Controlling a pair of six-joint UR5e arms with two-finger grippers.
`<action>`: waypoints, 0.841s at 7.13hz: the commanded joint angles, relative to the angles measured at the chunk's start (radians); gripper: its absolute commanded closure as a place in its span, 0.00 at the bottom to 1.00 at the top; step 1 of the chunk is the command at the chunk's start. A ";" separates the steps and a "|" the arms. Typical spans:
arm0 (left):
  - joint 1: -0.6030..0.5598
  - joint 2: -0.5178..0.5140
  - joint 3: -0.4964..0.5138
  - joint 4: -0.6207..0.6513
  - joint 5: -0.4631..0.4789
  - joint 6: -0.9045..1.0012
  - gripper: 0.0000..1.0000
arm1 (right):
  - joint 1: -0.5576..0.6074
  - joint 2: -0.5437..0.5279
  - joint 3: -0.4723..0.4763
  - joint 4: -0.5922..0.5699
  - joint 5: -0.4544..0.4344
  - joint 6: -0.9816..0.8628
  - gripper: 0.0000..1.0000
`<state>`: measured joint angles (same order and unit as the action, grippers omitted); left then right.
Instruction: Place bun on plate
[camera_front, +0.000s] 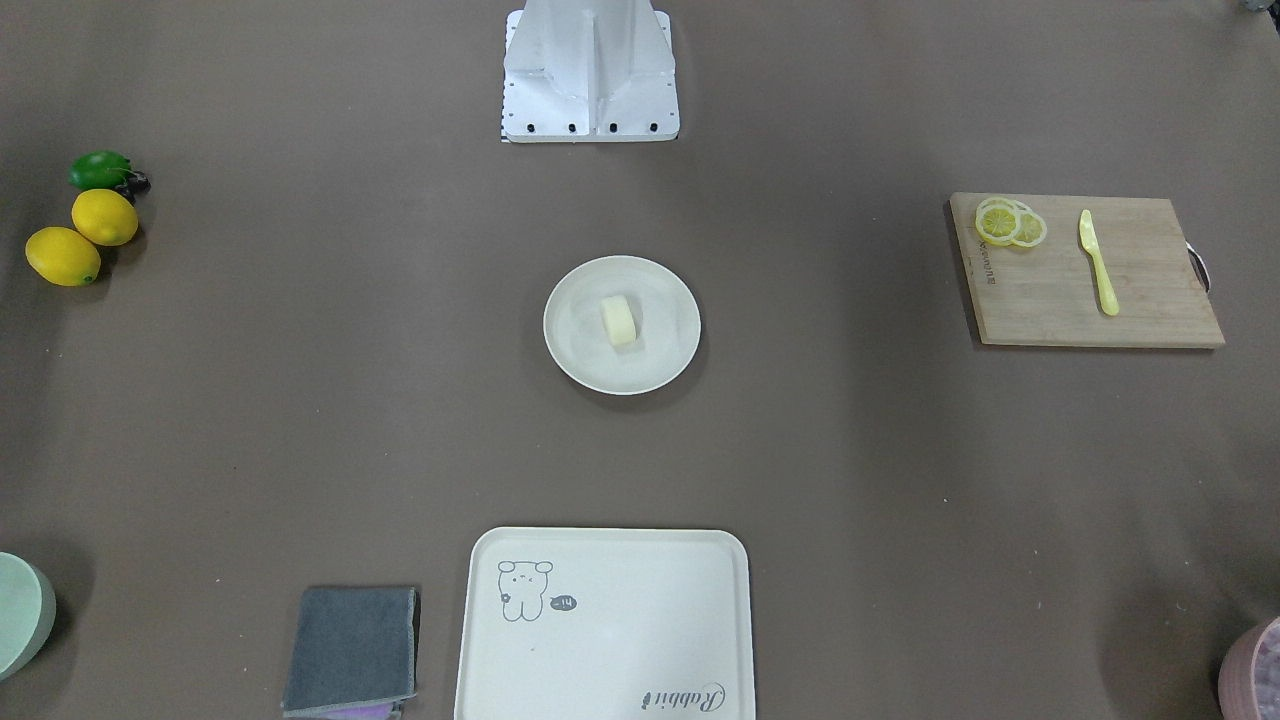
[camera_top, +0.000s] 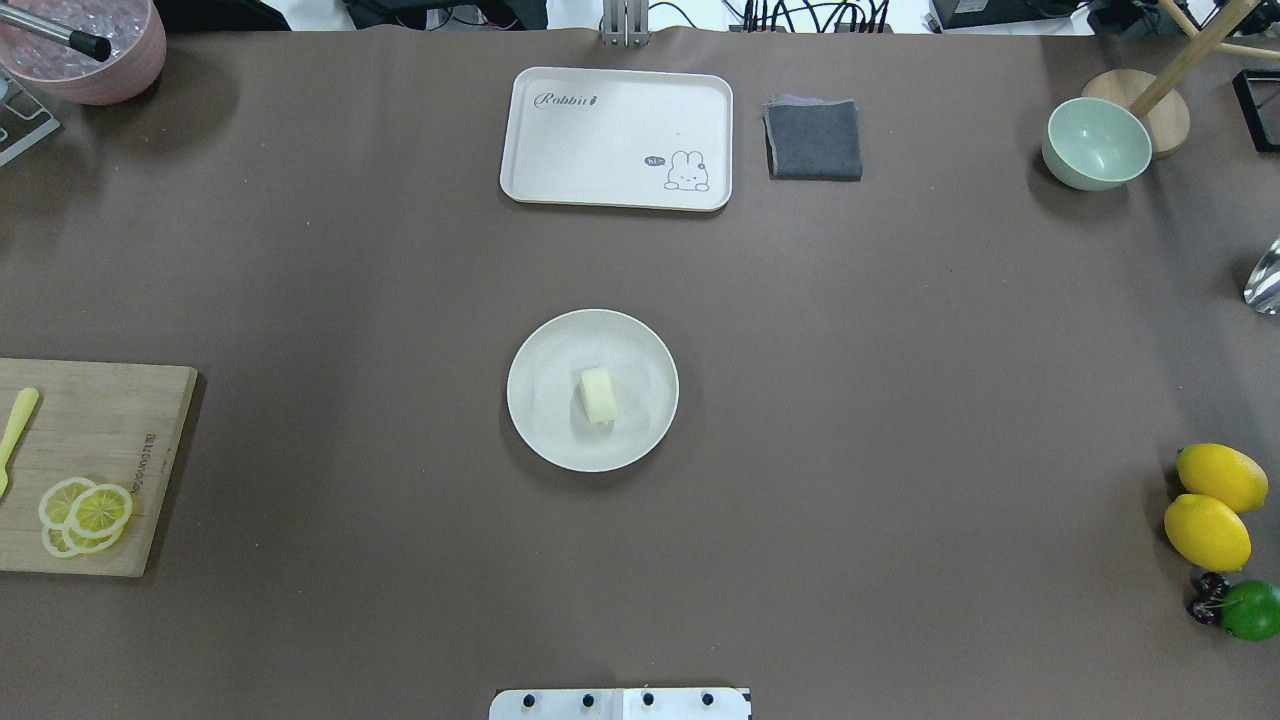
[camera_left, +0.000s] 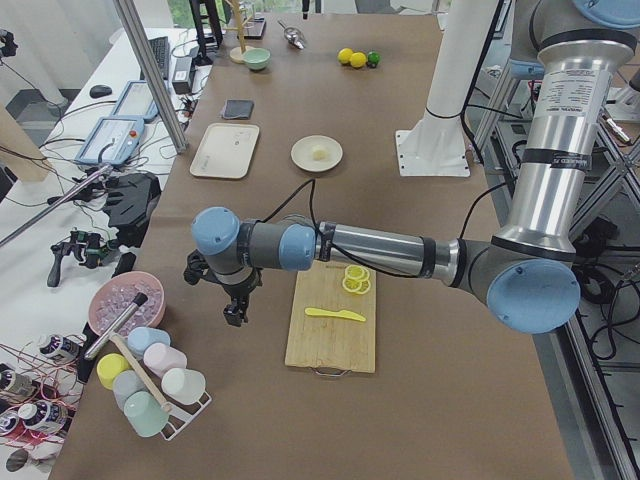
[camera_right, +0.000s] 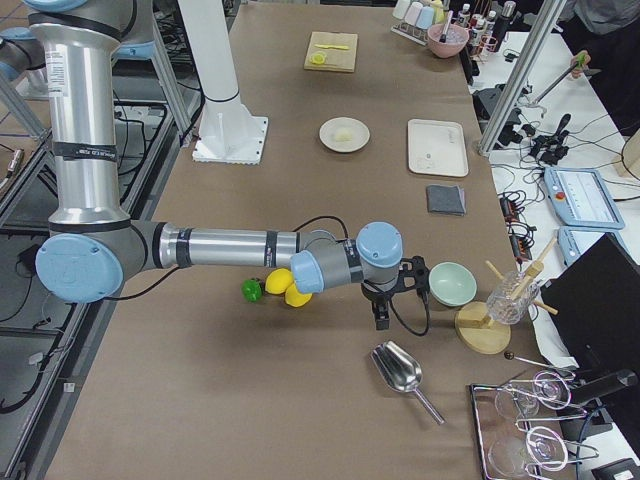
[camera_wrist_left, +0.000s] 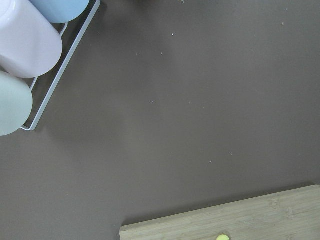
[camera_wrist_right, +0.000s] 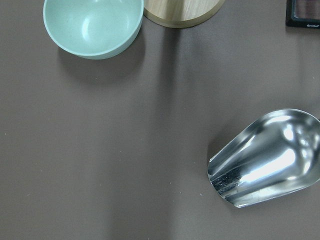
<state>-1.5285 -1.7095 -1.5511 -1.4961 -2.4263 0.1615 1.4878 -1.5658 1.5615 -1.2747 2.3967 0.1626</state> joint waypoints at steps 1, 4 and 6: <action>-0.006 0.022 -0.003 -0.016 0.000 -0.002 0.02 | 0.000 0.003 0.002 0.000 0.001 0.000 0.00; -0.006 0.021 -0.001 -0.029 0.000 -0.004 0.02 | 0.000 0.001 0.002 0.000 0.007 0.000 0.00; -0.006 0.021 -0.001 -0.029 0.000 -0.004 0.02 | 0.002 -0.002 0.002 0.000 0.007 0.000 0.00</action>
<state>-1.5339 -1.6890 -1.5523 -1.5244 -2.4267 0.1580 1.4882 -1.5658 1.5631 -1.2748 2.4034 0.1626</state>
